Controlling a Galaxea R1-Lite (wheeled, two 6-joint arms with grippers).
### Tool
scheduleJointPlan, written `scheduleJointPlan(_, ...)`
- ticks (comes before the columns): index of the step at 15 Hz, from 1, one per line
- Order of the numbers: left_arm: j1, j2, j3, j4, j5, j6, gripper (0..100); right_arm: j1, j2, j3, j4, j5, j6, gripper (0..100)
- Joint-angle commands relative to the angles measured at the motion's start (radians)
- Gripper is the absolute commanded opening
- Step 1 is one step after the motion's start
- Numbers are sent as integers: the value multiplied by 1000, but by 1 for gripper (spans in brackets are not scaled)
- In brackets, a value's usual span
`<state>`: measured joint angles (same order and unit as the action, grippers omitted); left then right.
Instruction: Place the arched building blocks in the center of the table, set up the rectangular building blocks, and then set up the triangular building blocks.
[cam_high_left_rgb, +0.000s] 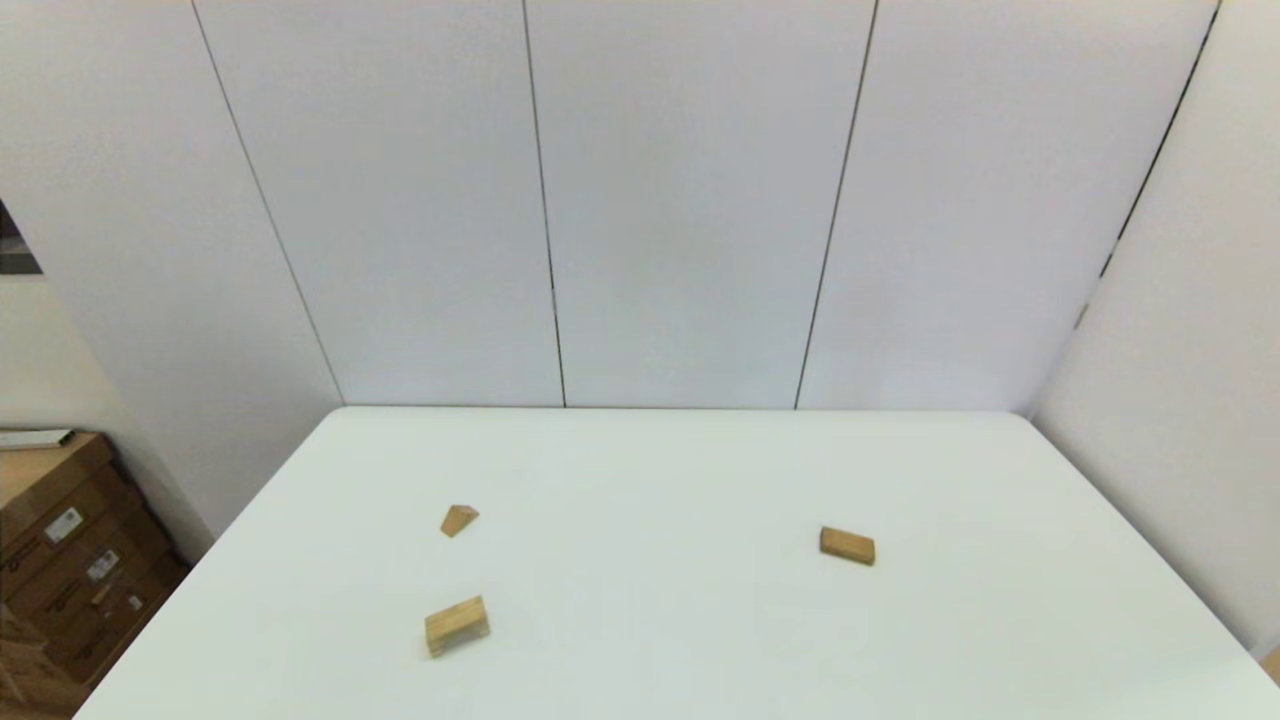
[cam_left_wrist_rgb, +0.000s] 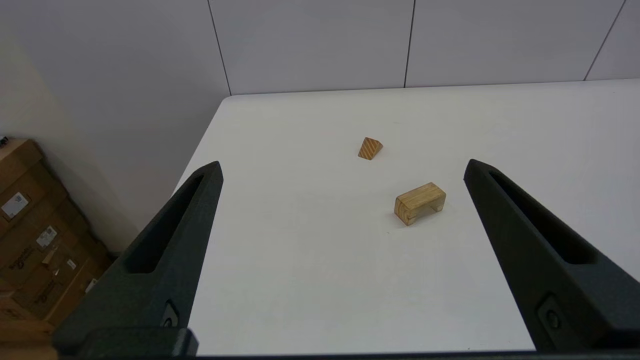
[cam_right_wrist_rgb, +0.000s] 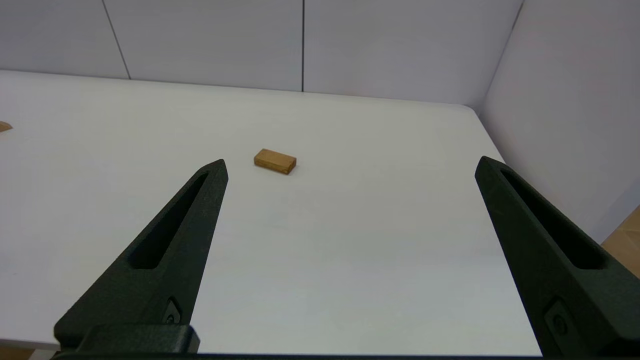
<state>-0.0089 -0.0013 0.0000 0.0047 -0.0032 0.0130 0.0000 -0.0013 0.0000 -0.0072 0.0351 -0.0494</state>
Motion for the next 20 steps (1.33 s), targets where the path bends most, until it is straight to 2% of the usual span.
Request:
scheduleJointPlan(1, 0, 1, 0, 0, 0, 1, 100, 0, 1, 0, 0, 2, -1, 100)
scheduleJointPlan(20, 0, 1, 0, -2, 0, 7, 100, 0, 1, 0, 0, 2, -1, 100)
